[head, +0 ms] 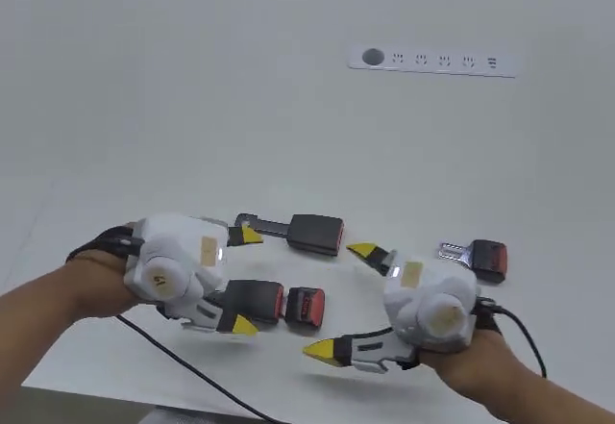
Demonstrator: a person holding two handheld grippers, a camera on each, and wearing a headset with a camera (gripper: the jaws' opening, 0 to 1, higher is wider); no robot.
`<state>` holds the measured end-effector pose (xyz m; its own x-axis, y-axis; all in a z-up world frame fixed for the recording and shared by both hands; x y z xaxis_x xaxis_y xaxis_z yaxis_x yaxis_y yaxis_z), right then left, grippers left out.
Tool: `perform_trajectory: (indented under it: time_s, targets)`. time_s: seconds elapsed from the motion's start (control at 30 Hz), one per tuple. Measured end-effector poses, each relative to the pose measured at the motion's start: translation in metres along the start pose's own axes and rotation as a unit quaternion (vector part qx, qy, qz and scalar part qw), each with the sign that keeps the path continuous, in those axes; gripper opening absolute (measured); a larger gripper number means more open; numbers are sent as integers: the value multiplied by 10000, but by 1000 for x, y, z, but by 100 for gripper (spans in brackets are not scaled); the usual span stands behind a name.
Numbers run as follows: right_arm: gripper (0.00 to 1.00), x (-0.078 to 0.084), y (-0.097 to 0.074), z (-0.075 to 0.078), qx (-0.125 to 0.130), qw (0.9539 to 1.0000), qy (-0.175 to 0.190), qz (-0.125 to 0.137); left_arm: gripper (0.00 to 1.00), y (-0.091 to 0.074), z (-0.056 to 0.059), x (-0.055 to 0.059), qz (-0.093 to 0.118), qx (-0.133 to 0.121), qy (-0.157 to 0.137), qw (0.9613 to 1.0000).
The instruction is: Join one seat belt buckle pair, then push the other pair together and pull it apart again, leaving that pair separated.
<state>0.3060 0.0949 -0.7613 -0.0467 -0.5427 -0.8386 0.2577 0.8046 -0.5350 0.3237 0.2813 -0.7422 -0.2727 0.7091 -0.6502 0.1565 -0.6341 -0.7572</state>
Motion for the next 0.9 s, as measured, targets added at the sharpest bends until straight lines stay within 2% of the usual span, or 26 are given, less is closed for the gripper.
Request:
perform_trajectory:
  time_s: [0.1, 0.17, 0.23, 0.3, 0.4, 0.5, 0.6, 0.7, 0.77, 0.9]
  targets:
    - [87, 15, -25, 14, 244, 9994, 193, -122, 78, 0, -11, -16, 142, -148, 15, 9998]
    - [86, 26, -40, 24, 412, 9985, 326, -139, 77, 3, -16, -26, 234, -153, 14, 9996]
    - [86, 38, -53, 34, 562, 9967, 499, -304, 78, 11, -24, -38, 274, -187, 99, 9994]
    - [84, 45, -65, 42, 620, 9966, 415, -341, 77, 18, -32, -46, 257, -191, 192, 9993]
    - [83, 55, -80, 57, 755, 9957, 338, -412, 75, 30, -42, -53, 208, -195, 268, 9992]
    - [84, 68, -92, 69, 836, 9945, 302, -557, 75, 44, -50, -52, 50, -68, 270, 9996]
    - [81, 80, -101, 78, 631, 9951, 379, -656, 73, 56, -57, -46, -155, -6, 282, 9995]
    - [79, 87, -106, 85, 577, 9955, 364, -660, 67, 63, -61, -39, -292, -90, 317, 9990]
    - [79, 92, -108, 87, 432, 9955, 363, -767, 67, 66, -62, -33, -368, 29, 167, 9992]
    - [76, 101, -107, 91, 195, 9950, 254, -949, 65, 74, -63, -25, -533, 100, 172, 9984]
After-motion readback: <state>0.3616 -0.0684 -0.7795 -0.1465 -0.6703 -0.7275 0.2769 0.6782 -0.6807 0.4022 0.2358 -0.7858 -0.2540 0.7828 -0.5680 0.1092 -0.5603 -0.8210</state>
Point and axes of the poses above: the centre of the closed fingertips' face, and the gripper's own axes: y roughly forward along the fingers, z roughly to its right, x roughly out of its underside, the point moved 7 cm from there along -y, roughly backward along the fingers, and after that the axes turned 14 degrees about -y, right-handed, at the moved point
